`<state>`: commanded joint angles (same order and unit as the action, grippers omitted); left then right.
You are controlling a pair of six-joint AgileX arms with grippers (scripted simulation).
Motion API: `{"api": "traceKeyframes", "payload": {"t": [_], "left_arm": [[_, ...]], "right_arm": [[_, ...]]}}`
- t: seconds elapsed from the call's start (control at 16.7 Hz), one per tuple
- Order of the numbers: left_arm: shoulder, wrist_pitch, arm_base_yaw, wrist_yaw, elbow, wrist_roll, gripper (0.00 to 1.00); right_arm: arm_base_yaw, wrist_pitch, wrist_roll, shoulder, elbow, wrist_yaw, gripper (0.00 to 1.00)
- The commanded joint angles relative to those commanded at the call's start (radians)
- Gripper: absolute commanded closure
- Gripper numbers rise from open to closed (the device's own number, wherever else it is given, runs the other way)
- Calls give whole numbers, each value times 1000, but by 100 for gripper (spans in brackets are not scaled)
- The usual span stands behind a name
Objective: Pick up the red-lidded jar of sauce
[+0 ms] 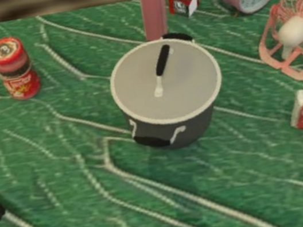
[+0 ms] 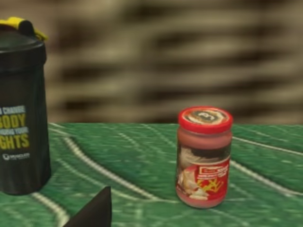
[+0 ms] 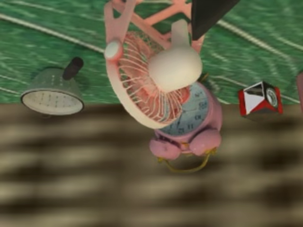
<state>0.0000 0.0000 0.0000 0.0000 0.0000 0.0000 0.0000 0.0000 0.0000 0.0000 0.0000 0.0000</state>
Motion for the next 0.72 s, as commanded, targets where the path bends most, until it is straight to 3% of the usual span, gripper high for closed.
{"api": "traceKeyframes", "payload": {"t": [0.36,0.72], "left_arm": [[73,-48,-3,11,74,9,0],[406,-260,-24,54,398,42,0]], "right_arm": [[0,0,0,0,0,0,0],[0,0,0,0,0,0,0]]}}
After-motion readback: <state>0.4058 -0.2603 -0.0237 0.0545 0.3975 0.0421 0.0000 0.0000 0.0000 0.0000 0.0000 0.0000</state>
